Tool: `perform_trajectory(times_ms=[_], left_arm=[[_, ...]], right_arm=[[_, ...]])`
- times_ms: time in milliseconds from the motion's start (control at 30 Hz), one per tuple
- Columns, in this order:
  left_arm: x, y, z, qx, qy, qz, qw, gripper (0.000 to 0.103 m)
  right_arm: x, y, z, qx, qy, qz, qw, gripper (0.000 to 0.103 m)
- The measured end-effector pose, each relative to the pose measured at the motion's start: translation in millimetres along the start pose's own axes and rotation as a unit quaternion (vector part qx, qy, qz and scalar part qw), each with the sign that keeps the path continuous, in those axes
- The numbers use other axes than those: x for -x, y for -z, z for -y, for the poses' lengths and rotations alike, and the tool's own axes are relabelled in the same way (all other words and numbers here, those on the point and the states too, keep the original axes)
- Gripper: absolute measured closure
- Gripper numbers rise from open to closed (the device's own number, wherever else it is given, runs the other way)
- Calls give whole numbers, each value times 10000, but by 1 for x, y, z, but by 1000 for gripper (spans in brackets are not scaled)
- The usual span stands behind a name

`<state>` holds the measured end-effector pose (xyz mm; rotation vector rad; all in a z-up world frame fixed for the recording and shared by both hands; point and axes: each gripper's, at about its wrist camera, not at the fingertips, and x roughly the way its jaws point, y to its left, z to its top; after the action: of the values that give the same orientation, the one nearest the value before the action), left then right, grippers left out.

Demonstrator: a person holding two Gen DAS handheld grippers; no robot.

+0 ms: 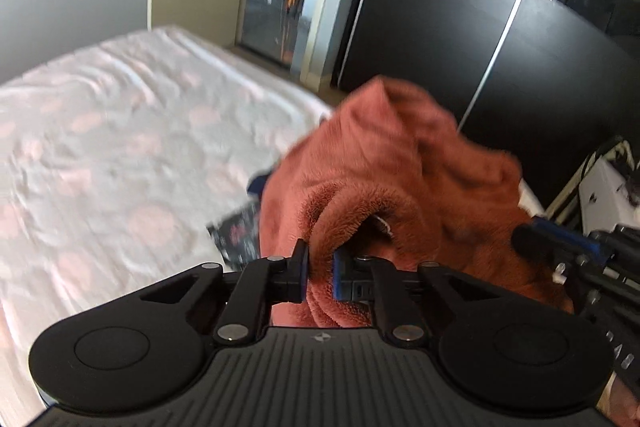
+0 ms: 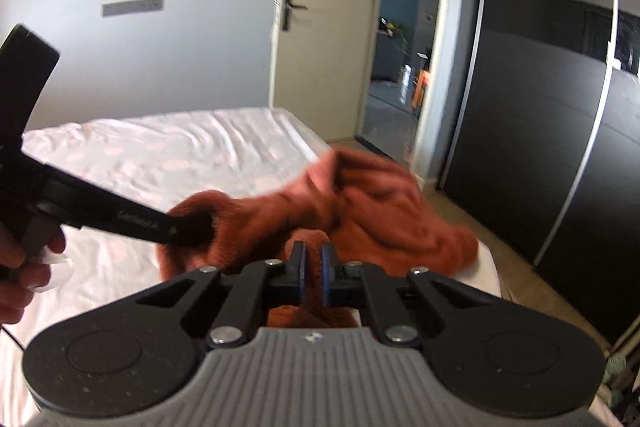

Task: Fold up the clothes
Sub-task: 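Close both grippers on the rust-orange fleece garment and lift it, then carry the fleece garment onto the open bed and lay it down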

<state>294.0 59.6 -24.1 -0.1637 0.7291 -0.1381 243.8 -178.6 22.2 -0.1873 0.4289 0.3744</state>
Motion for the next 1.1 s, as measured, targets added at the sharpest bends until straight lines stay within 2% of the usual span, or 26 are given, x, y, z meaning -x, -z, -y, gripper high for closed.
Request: perform_trajectory(times_ms=[133,267,433,633,767,867,967,1000,1100], left_arm=[[52,-16,-10,26,-248,574,9980,96],[122,-31,-27,81,-519,1194,9914,98],[223,-35,-64,220,-1062,1822,9773,98],[348,-1,-118,507,-2097,2357,9476,98],[413,42,-149,831,-2623,2376,9316,98],[434,83,-164,1131,-2824,2173,9275,98],[426,126,-180,1463,-2802,1751,9324,98],[422,137,-184,1524,-2777,1637,9343,98],[408,169,-193,1642,-2685,1333,9398,100]], right_arm=[[27,-30,-25,231,-201,454,9985,95],[57,-63,-58,405,-478,933,9937,95],[102,-102,-128,729,-1080,1613,9783,95],[143,-130,-231,943,-2219,2125,9469,95],[158,-129,-293,982,-2811,2207,9288,95],[153,-114,-327,909,-3203,1930,9230,95],[130,-83,-350,829,-3274,1444,9301,97],[121,-72,-355,811,-3205,1319,9345,103],[96,-36,-356,828,-2458,1230,9579,103]])
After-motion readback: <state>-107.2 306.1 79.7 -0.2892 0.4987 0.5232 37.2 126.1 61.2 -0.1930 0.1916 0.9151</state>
